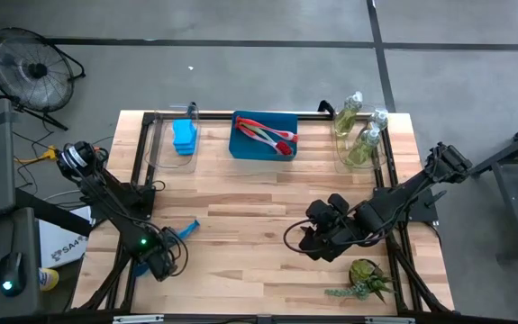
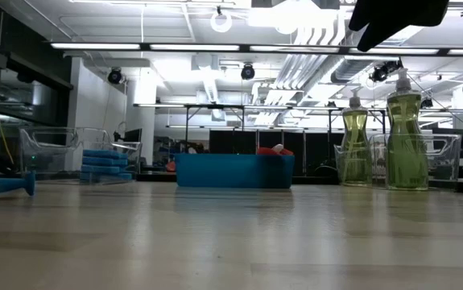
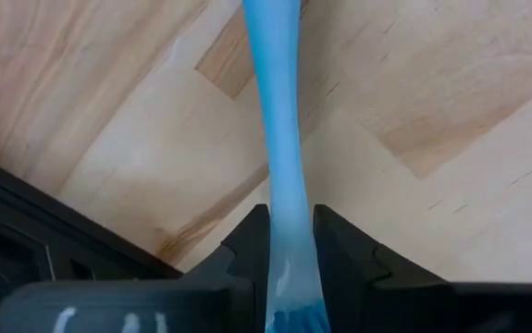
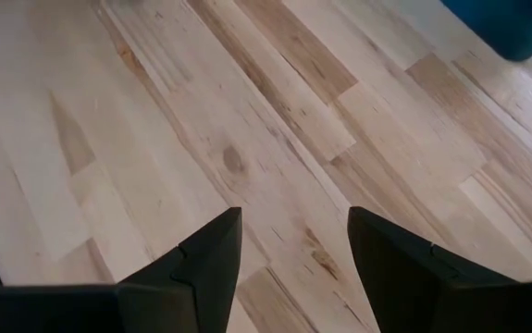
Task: Pick & Place Kitchen Sink Supplies
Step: Put the blue dish brush into the blue bin
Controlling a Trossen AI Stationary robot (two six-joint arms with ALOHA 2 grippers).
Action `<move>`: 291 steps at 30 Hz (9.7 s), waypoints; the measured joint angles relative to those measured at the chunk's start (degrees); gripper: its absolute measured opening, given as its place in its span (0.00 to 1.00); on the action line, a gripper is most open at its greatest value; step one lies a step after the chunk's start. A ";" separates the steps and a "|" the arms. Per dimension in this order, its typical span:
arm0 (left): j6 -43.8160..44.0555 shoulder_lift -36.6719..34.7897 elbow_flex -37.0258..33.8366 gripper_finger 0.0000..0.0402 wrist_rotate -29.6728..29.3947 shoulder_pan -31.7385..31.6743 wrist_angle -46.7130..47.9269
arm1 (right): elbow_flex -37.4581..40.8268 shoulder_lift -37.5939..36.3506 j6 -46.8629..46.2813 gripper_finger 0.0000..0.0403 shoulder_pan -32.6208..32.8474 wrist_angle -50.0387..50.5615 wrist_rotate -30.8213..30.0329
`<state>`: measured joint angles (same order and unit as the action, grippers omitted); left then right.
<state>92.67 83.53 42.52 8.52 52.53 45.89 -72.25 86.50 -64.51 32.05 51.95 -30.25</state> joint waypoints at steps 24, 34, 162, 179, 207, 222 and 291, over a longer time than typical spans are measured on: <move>-6.39 -1.03 7.68 0.15 -33.82 -10.08 -7.26 | 0.00 0.00 4.00 0.48 -0.15 -5.18 -5.23; -38.89 -1.03 11.95 0.15 -42.53 -23.16 -31.63 | 0.00 -0.01 13.60 0.48 -0.17 -15.78 -6.84; -106.38 -60.09 -6.95 0.54 6.64 -87.22 -29.72 | -5.55 -2.16 37.55 0.11 -46.96 -37.92 23.90; -106.34 -57.44 -6.95 0.54 31.83 -102.21 -33.00 | -48.65 27.90 50.59 0.11 -58.18 0.95 35.59; -104.84 -57.39 -6.95 0.54 40.35 -103.16 -30.27 | -59.12 39.87 64.26 0.11 -67.45 8.01 54.54; -102.66 -57.38 -6.95 0.54 42.35 -103.16 -30.27 | -59.12 46.00 56.89 0.11 -71.00 9.12 72.49; -102.86 -57.39 -6.95 0.54 41.89 -103.16 -24.71 | -59.10 50.49 69.48 0.13 -66.75 13.85 51.56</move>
<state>-10.19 26.14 35.57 50.41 -50.63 21.18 -131.35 136.99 4.97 -34.69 65.80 21.31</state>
